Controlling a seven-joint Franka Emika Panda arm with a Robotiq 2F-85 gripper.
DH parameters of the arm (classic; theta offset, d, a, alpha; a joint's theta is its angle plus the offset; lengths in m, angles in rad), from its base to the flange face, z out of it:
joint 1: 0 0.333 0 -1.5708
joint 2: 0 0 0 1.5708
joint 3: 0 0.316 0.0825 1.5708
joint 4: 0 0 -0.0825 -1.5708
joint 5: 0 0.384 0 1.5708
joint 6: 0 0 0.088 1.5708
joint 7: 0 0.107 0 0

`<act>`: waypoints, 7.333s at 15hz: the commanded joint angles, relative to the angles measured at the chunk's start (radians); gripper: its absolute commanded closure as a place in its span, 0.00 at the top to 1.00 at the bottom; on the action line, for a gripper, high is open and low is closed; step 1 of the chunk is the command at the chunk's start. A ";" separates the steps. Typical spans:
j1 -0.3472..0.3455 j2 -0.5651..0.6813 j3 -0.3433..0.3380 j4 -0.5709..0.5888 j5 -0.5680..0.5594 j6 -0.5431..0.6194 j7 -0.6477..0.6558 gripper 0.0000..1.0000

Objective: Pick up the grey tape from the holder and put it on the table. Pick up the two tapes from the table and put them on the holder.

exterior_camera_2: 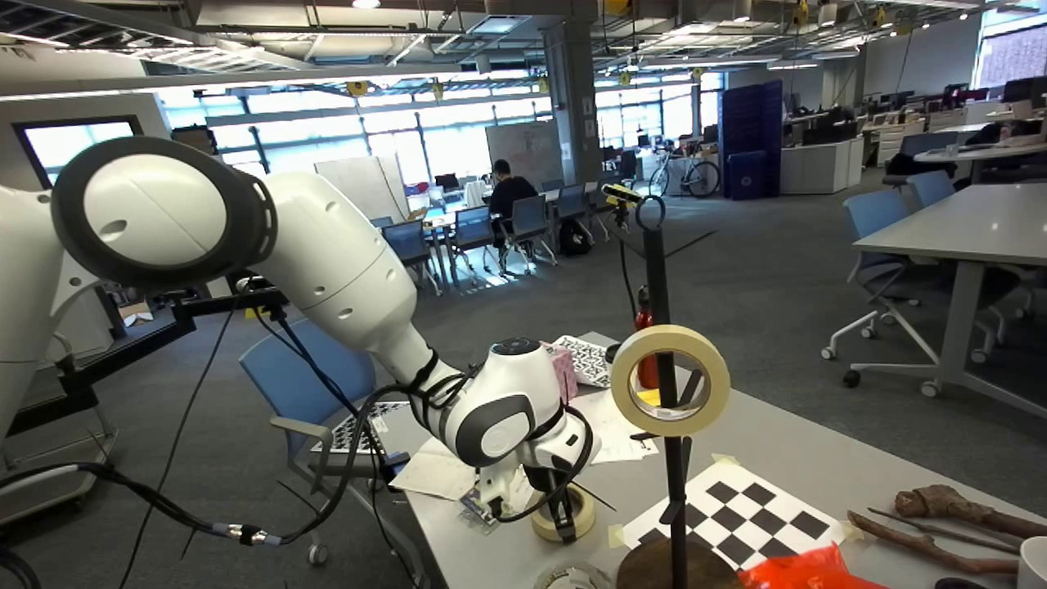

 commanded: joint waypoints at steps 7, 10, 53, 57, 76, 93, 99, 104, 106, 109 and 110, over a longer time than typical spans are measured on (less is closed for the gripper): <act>0.009 -0.200 -0.004 -0.130 0.002 -0.022 0.011 0.05; 0.006 -0.268 -0.008 -0.194 -0.004 -0.014 0.019 0.05; -0.286 -0.612 -0.170 -0.520 -0.199 -0.020 0.139 0.05; -0.346 -0.661 -0.160 -0.526 -0.143 0.008 0.118 0.05; -0.316 -0.731 -0.122 -0.533 0.449 0.159 -0.171 0.05; -0.292 -0.659 -0.120 -0.490 0.603 0.128 -0.278 0.05; -0.290 -0.625 -0.109 -0.454 0.625 0.119 -0.281 0.05; -0.294 -0.582 -0.087 -0.416 0.655 0.114 -0.284 0.05; -0.297 -0.563 -0.079 -0.404 0.661 0.114 -0.284 0.05; -0.302 -0.539 -0.073 -0.391 0.663 0.115 -0.281 0.05; -0.304 -0.532 -0.072 -0.386 0.662 0.115 -0.280 0.05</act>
